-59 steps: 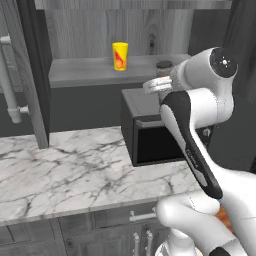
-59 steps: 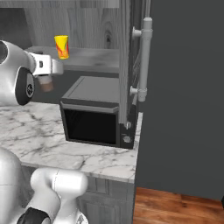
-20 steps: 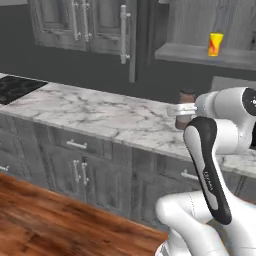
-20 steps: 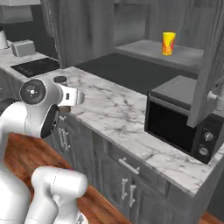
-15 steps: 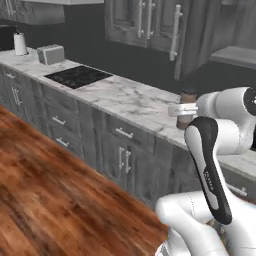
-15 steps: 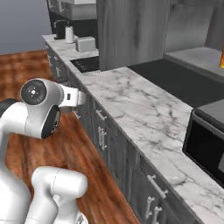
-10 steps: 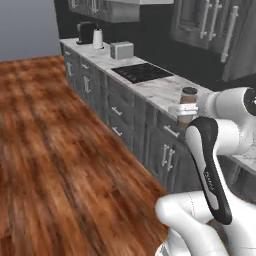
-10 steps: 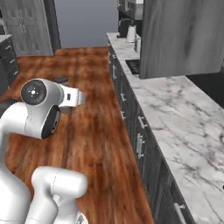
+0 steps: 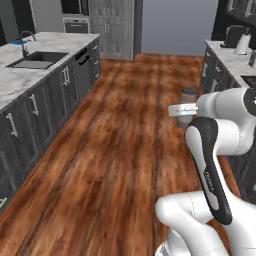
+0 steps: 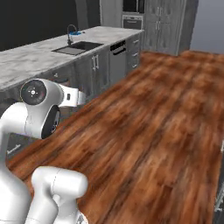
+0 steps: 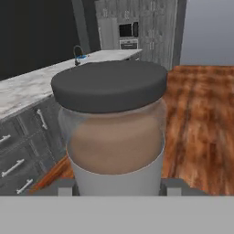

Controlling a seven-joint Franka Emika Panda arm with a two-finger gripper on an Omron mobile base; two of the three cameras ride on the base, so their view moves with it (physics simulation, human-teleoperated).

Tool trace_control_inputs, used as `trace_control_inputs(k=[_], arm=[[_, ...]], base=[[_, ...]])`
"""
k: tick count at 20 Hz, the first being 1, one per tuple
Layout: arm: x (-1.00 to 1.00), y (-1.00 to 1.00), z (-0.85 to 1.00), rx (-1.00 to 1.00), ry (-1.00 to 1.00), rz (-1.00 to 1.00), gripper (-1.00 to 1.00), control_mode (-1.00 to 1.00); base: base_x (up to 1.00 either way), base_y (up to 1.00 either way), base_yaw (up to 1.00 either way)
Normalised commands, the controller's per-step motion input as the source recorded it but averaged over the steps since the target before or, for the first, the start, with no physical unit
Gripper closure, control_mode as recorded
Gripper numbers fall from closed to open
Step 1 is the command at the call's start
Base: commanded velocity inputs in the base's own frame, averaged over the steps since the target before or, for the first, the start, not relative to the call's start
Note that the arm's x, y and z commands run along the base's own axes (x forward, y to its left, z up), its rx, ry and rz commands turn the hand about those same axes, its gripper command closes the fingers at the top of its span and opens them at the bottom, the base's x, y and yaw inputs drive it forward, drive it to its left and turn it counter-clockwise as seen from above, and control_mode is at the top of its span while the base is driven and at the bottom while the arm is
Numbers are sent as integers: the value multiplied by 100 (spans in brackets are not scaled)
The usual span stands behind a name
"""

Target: Take the cinnamon bottle from the cabinet and place it on the dining table, next to the plate with the cupcake. Then take the chocolate from the dining counter and place it on the cupcake plate.

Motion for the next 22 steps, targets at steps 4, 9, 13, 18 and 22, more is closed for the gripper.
trace_control_inputs(k=[4, 9, 13, 18, 22], arm=[[0, 0, 0, 0, 0, 0, 100, 100], [0, 0, 0, 0, 0, 0, 100, 100], [0, 0, 0, 0, 0, 0, 100, 100], [0, 0, 0, 0, 0, 0, 100, 100], [0, 0, 0, 0, 0, 0, 100, 100]], base=[[44, 0, 91], [57, 0, 90], [66, 0, 87], [96, 0, 74], [100, 5, 57]])
